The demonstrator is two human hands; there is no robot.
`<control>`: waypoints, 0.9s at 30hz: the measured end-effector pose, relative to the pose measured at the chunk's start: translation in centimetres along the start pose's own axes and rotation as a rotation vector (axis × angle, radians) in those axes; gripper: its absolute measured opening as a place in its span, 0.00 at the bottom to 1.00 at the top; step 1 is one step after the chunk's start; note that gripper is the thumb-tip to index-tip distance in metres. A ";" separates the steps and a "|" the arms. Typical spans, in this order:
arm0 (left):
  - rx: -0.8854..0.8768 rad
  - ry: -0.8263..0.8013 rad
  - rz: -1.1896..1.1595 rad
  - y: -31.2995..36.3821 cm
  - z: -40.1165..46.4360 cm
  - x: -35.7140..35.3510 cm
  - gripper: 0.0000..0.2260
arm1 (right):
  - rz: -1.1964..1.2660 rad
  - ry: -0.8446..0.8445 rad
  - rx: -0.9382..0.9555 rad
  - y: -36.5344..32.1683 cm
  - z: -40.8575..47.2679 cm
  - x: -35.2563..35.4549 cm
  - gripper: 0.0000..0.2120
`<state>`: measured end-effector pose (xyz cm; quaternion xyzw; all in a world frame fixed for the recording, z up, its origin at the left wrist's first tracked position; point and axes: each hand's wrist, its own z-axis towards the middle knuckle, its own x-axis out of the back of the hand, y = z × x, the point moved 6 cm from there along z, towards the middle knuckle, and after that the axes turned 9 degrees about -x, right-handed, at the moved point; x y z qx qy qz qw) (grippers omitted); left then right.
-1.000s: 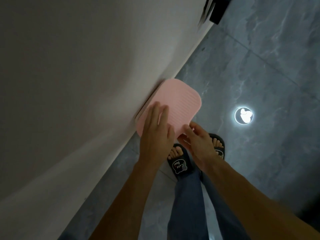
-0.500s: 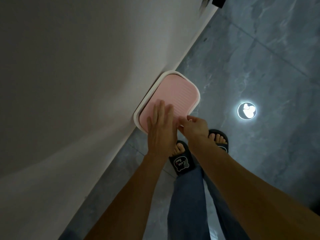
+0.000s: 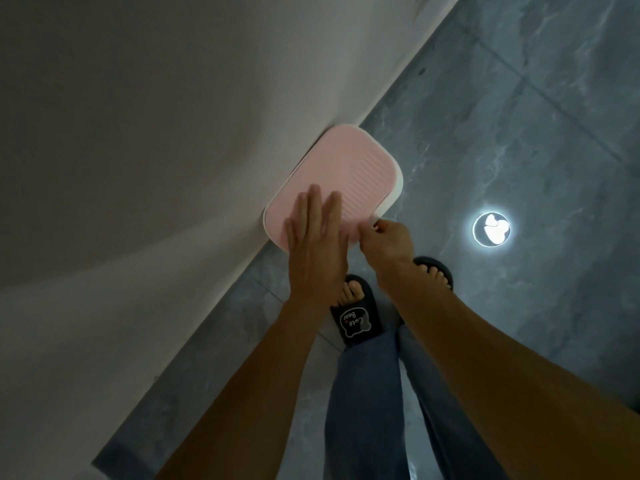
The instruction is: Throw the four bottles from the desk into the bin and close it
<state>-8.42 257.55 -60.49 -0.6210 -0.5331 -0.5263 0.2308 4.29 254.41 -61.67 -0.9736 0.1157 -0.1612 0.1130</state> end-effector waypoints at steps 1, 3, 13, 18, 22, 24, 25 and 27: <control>-0.005 -0.002 -0.004 0.1 0.0 0.0 0.28 | 0.011 -0.003 -0.010 0.2 0.2 -0.1 0.12; -0.007 -0.011 0.005 0.3 0.0 -0.1 0.29 | 0.005 0.005 -0.023 0.4 0.4 0.0 0.11; 0.007 -0.027 0.030 0.5 0.1 -1.3 0.32 | 0.026 0.018 -0.062 1.4 2.2 0.1 0.07; 0.013 -0.058 0.038 0.4 0.5 -1.3 0.34 | 0.026 -0.030 -0.046 1.3 2.5 0.2 0.07; 0.013 -0.066 -0.093 0.9 -0.5 0.3 0.32 | -0.186 -0.032 0.038 0.7 1.1 1.2 0.19; 0.066 -0.081 -0.182 1.2 -1.3 2.1 0.28 | -0.395 -0.003 0.121 -0.2 -1.0 2.8 0.14; 0.103 -0.079 -0.235 1.5 -2.7 2.8 0.24 | -0.516 -0.013 0.180 0.1 -2.4 3.7 0.09; 0.145 -0.111 -0.313 2.1 -5.6 4.8 0.13 | -0.742 -0.033 0.255 1.2 -5.8 5.7 0.11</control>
